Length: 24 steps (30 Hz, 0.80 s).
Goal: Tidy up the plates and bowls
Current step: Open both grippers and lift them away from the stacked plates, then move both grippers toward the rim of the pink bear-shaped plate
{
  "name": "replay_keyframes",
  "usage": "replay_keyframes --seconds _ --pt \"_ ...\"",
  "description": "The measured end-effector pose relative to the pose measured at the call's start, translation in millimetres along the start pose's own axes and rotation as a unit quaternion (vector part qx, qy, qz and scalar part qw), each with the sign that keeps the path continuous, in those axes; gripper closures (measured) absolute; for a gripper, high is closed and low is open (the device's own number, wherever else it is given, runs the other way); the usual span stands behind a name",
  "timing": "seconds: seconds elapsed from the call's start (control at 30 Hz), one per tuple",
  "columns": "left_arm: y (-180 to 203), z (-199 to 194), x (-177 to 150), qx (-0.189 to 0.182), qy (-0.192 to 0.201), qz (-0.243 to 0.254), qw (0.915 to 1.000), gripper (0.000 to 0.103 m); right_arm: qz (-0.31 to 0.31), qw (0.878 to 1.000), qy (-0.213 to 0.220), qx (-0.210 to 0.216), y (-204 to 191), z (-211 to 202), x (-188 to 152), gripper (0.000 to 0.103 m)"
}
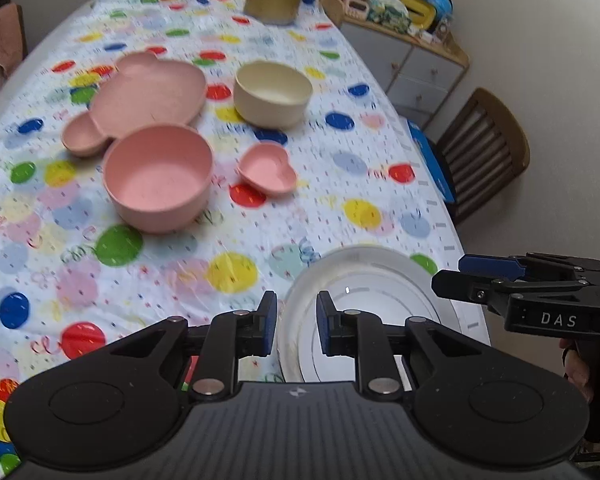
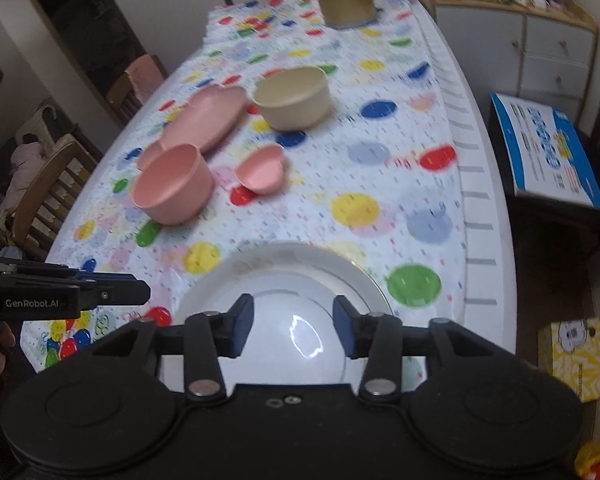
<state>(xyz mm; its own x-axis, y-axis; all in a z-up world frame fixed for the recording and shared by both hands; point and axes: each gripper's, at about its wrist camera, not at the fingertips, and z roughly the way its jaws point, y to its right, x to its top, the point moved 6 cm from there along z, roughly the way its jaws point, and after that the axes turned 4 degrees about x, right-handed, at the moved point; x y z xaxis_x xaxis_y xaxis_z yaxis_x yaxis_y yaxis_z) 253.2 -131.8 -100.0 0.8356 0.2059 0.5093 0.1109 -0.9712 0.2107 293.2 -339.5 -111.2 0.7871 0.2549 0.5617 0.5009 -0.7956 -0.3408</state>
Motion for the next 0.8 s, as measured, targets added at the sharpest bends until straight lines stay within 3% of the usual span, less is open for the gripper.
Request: replay_keyframes --seconds 0.3,0.4,0.53,0.67,0.8 --pt "-23.1 -24.0 29.5 0.021 0.047 -0.007 0.9987 0.08 -0.064 0.997 0.046 0.02 -46.2 -5.2 47.0 0.03" --pt "-35.4 -27.0 41.5 0.029 0.059 -0.006 0.9978 0.072 -0.072 0.996 0.054 0.026 -60.5 -1.4 60.5 0.021" --pt "-53.6 -28.6 58.4 0.036 0.078 0.005 0.9963 0.046 -0.077 0.995 0.061 0.025 -79.1 8.5 76.8 0.012" --pt "-75.1 -24.3 77.3 0.032 0.084 0.018 0.9958 0.043 -0.074 0.995 0.073 0.01 -95.4 21.6 94.4 0.007" --pt "-101.9 -15.0 95.5 0.046 0.091 0.025 0.9945 0.026 -0.062 0.994 0.086 -0.009 -108.1 38.8 114.0 0.002"
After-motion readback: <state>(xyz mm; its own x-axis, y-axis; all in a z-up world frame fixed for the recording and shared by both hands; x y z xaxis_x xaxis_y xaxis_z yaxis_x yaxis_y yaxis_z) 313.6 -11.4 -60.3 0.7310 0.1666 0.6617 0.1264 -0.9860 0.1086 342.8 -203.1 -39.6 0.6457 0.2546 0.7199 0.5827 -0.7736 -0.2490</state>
